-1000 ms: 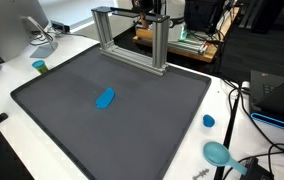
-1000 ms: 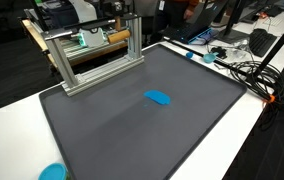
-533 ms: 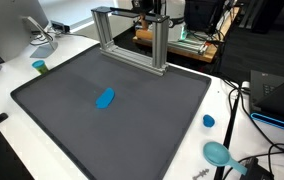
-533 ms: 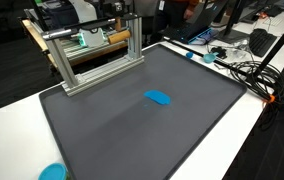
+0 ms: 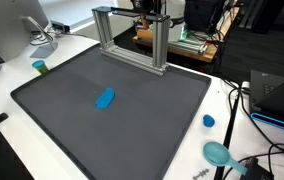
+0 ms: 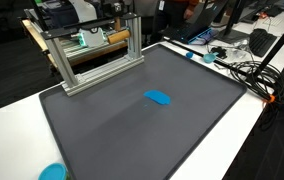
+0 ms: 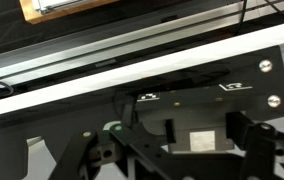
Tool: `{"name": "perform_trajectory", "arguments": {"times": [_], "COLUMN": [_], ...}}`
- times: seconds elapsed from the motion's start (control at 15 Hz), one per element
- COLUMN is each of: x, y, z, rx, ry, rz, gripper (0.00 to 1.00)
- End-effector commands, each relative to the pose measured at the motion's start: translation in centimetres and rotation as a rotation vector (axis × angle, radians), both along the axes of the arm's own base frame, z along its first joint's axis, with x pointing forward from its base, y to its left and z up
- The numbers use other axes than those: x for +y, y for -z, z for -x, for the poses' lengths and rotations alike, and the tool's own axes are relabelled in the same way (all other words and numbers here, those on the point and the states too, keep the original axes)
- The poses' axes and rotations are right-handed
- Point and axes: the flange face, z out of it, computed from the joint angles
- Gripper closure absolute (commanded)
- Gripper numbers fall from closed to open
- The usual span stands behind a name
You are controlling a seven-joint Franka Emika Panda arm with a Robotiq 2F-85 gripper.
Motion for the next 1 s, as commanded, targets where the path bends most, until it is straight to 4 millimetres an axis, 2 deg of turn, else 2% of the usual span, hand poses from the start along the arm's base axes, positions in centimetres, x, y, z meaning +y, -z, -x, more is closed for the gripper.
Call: {"name": "perform_trajectory", "arguments": {"times": [0.0,0.13,0.27,0.53,0.93], "x": [0.5,0.2,0.0,0.1,-1.5], "y": [0.1,0.3,0.3,0.2,-1.2], "z": [1.5,1.5,1.6,1.5,1.8], "rx": [0.015,0.006,0.000,-0.010,-0.165], "ry": [-0.012,-0.007,-0.002,-0.027,0.040], "rz": [-0.101,-0.152,-0.201,-0.173,-0.174], "gripper": [0.07,0.00,0.00,0.00,0.00]}}
